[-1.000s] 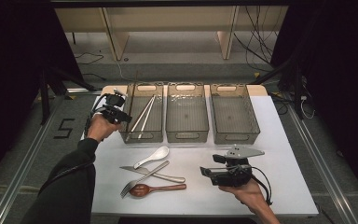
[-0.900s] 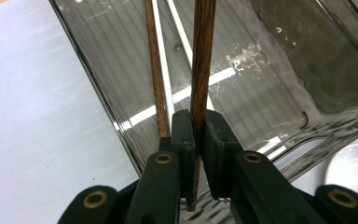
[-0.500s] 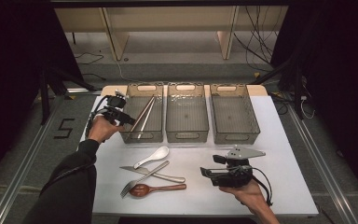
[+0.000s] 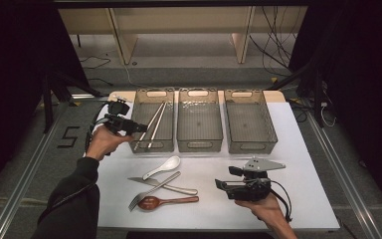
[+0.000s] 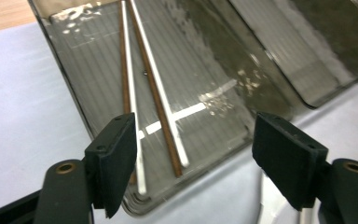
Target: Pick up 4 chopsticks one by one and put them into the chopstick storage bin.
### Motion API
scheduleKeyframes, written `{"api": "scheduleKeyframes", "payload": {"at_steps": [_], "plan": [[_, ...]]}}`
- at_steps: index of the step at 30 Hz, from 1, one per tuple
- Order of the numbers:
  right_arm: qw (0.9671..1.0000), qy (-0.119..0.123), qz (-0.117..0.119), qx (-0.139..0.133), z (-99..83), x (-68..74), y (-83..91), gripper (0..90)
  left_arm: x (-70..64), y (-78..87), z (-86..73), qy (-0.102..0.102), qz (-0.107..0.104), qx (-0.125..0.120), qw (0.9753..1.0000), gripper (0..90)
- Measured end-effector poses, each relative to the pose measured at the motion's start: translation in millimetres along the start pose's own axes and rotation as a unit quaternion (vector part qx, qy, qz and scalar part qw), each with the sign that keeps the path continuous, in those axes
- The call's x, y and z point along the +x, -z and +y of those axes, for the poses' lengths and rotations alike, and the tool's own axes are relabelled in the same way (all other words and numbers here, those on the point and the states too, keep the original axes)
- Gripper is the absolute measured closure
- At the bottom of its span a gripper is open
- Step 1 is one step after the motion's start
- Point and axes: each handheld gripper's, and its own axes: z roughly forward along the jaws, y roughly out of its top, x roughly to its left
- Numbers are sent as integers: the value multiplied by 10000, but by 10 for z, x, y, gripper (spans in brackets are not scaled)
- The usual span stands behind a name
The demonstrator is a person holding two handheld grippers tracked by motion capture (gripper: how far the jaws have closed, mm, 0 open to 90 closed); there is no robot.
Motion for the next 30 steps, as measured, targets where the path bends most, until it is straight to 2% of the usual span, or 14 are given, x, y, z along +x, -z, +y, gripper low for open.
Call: {"api": "scheduleKeyframes", "payload": {"at_steps": [4, 8, 17, 23, 30], "plan": [[10000, -8, -5, -7, -16, -3, 5, 305, -90, 58, -114, -98, -87, -9, 9999, 280], [10000, -10, -18, -34, -19, -2, 15, 305, -157, 106, -224, -134, -205, -117, 9996, 273], [9999, -33, -34, -109, -36, -4, 44, 305, -298, 187, -360, -362, -301, -257, 9986, 258], [9999, -25, -48, -150, -55, 7, 57, 305, -386, 179, -454, -501, -507, -302, 9970, 253], [9997, -33, -71, -236, -78, 18, 108, 304, -473, 146, -521, -666, -624, -310, 9953, 243]]}}
